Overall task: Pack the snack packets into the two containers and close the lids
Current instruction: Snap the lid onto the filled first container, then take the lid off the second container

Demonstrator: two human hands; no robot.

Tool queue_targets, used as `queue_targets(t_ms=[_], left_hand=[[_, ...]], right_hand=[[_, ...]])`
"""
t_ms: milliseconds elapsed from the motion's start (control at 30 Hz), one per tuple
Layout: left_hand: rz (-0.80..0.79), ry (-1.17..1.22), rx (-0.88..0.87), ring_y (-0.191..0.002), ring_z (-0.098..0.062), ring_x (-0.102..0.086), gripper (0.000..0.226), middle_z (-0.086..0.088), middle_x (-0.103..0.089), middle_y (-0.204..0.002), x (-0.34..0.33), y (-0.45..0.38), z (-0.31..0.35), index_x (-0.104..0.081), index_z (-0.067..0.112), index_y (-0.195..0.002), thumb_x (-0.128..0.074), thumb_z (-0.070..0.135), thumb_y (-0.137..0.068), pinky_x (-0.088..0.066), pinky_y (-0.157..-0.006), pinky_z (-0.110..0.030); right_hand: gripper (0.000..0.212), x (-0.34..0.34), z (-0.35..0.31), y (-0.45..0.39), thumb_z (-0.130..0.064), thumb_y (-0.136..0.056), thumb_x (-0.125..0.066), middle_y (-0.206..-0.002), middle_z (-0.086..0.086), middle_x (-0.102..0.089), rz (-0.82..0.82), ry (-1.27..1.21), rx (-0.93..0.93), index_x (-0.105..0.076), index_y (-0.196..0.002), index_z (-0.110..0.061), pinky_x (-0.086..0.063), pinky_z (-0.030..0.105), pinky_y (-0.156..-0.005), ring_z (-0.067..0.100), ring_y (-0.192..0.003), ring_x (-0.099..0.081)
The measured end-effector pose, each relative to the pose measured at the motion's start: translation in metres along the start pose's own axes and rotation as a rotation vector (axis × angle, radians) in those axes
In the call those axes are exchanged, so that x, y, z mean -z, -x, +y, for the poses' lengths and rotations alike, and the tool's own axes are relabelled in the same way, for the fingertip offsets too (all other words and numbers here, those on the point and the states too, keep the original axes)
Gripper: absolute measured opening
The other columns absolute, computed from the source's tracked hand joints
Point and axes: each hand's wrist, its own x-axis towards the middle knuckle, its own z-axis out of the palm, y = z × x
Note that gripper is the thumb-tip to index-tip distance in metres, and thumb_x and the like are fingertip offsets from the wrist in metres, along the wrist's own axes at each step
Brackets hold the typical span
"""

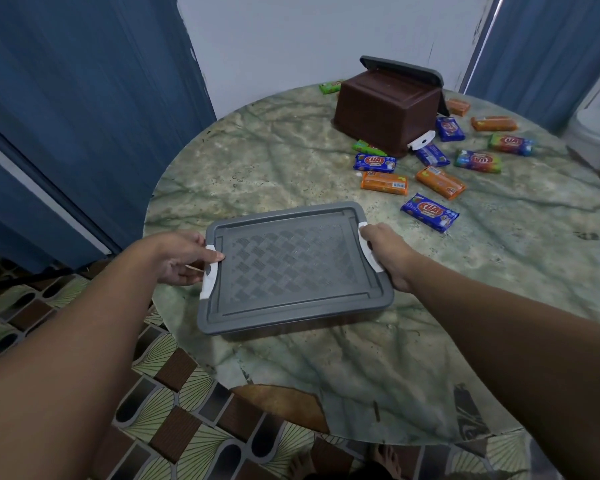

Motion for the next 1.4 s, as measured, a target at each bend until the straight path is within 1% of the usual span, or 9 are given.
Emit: queue_targets(t_ms=[133,333,500,700,767,867,1000,1200,1400], left_hand=[[-0.014,-0.060,0.001,-0.077,-0.022,-0.067,0.028,-0.010,-0.070,-0.087,0.007,0.000,0.000,-0.052,0.013,-0.107,-0.075,0.013,-0.091,-0.055,-0.064,-0.032],[-0.142,-0.162,0.031,-0.072,-0.019,-0.069,0.023,-0.007,-0.073,-0.079,0.012,0.003,-0.003,-0.060,0.011,-0.109,-0.075,0.013,-0.091,-0.056,-0.070,-0.032],[-0.094,-0.241,0.022,-0.088,-0.023,-0.072,0.039,-0.012,-0.076,-0.103,0.014,0.007,0.002,-0.064,0.007,-0.118,-0.082,0.016,-0.084,-0.059,-0.086,-0.037],[0.293,-0.187,-0.228,-0.133,-0.031,-0.044,0.094,-0.011,-0.036,-0.153,-0.008,0.000,0.020,-0.021,0.019,-0.153,-0.081,0.037,-0.084,-0.042,-0.091,-0.037],[0.362,-0.146,-0.351,-0.125,-0.029,-0.050,0.087,-0.008,-0.044,-0.145,-0.021,-0.006,0.030,-0.032,0.024,-0.146,-0.080,0.050,-0.078,-0.048,-0.093,-0.041],[0.543,-0.166,-0.512,-0.116,-0.025,-0.054,0.051,-0.002,-0.057,-0.119,-0.043,-0.008,0.048,-0.052,0.026,-0.124,-0.070,0.049,-0.082,-0.050,-0.094,-0.045],[0.544,-0.043,-0.662,-0.078,-0.013,-0.061,0.020,0.007,-0.060,-0.086,-0.085,0.000,0.089,-0.058,0.023,-0.105,-0.065,0.035,-0.091,-0.045,-0.062,-0.028],[0.524,0.014,-0.735,-0.067,-0.007,-0.056,0.016,0.008,-0.058,-0.076,-0.153,-0.002,0.156,-0.058,0.020,-0.104,-0.064,0.032,-0.095,-0.042,-0.060,-0.024],[0.510,0.050,-0.702,-0.063,-0.008,-0.055,0.018,0.007,-0.056,-0.071,-0.199,-0.024,0.198,-0.059,0.017,-0.105,-0.065,0.030,-0.093,-0.042,-0.058,-0.026]], right_hand=[[0.042,-0.006,0.002,-0.001,-0.045,-0.091,-0.044,-0.103,0.012,-0.056,-0.038,-0.020,0.006,-0.054,-0.114,-0.011,-0.057,0.047,-0.081,0.028,-0.087,-0.059],[0.058,0.001,0.010,-0.003,-0.050,-0.088,-0.050,-0.131,0.016,-0.061,-0.169,-0.133,-0.181,-0.056,-0.133,-0.014,-0.062,0.047,-0.073,0.036,-0.109,-0.068],[0.049,0.002,0.007,0.001,-0.043,-0.093,-0.048,-0.120,0.023,-0.069,-0.174,-0.082,-0.113,-0.064,-0.124,-0.008,-0.061,0.045,-0.077,0.041,-0.105,-0.070],[0.034,-0.002,0.002,-0.005,-0.041,-0.102,-0.045,-0.098,0.007,-0.051,0.023,0.166,0.102,-0.049,-0.121,-0.014,-0.039,0.034,-0.066,0.019,-0.078,-0.046],[0.030,-0.001,-0.002,-0.009,-0.039,-0.100,-0.048,-0.096,0.006,-0.055,0.068,0.089,0.151,-0.050,-0.119,-0.015,-0.044,0.037,-0.068,0.019,-0.076,-0.049],[0.027,0.007,-0.010,-0.015,-0.043,-0.099,-0.050,-0.108,0.002,-0.060,0.108,0.076,0.241,-0.054,-0.116,-0.022,-0.049,0.043,-0.089,0.021,-0.096,-0.058],[0.025,0.030,-0.020,-0.028,-0.046,-0.103,-0.047,-0.112,-0.001,-0.060,0.067,0.100,0.308,-0.055,-0.115,-0.026,-0.048,0.042,-0.094,0.021,-0.104,-0.060],[0.022,0.081,-0.040,-0.055,-0.041,-0.103,-0.050,-0.113,0.007,-0.063,-0.011,0.059,0.344,-0.059,-0.109,-0.023,-0.046,0.029,-0.080,0.020,-0.099,-0.062],[0.024,0.133,-0.058,-0.083,-0.037,-0.102,-0.052,-0.101,0.004,-0.065,-0.003,0.017,0.329,-0.061,-0.108,-0.016,-0.044,0.033,-0.080,0.016,-0.088,-0.062]])
